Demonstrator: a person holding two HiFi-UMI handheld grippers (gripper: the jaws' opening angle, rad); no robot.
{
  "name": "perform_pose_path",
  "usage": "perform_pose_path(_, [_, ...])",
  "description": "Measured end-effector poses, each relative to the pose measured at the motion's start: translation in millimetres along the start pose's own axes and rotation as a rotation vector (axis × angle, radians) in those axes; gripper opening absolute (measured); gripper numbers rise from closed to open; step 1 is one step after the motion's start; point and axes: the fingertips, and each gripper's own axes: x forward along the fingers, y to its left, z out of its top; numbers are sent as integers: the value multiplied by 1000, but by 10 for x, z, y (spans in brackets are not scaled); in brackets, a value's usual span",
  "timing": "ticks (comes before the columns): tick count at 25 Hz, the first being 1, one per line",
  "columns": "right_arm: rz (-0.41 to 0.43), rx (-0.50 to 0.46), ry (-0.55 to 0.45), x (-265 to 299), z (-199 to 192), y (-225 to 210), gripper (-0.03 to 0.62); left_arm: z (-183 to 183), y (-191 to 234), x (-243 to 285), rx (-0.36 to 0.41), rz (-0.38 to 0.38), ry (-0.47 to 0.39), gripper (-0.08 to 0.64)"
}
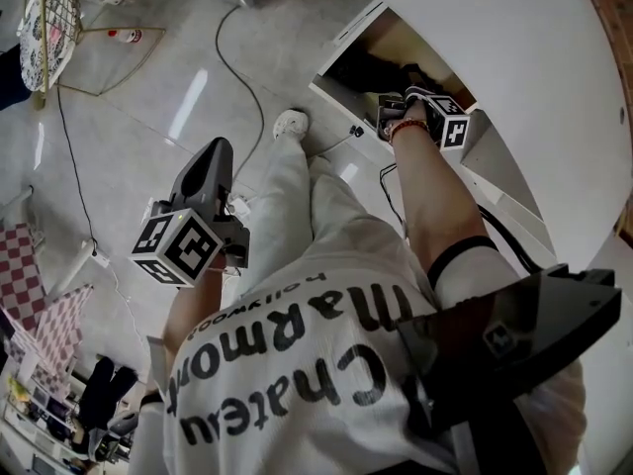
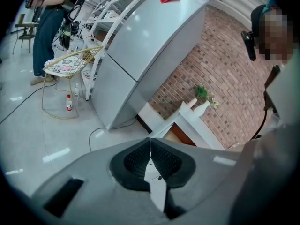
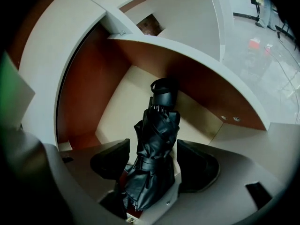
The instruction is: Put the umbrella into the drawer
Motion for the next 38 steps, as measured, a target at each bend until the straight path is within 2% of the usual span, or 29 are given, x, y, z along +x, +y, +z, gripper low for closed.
perform_pose_path(7, [21,-29,38,-235,-4,22,275,65,-78,-260,7,9,-56,17])
perform_pose_path(14, [13,-54,57,-454,10,50,275,235,-329,-398,18,-4,-123,17])
perform_pose_path(25, [115,-52,153,-1051,-85,297,275,433,-945,-578,80,-84,-178,17])
perform_pose_path(34, [321,-32,260,-1730,-189,1051,275,701,-1492,-701,127,-179,-245,17])
perform_pose_path(38, [475,-1,300,-2171,-137,1581,275,867,-1825,-690,178,-241,-274,17])
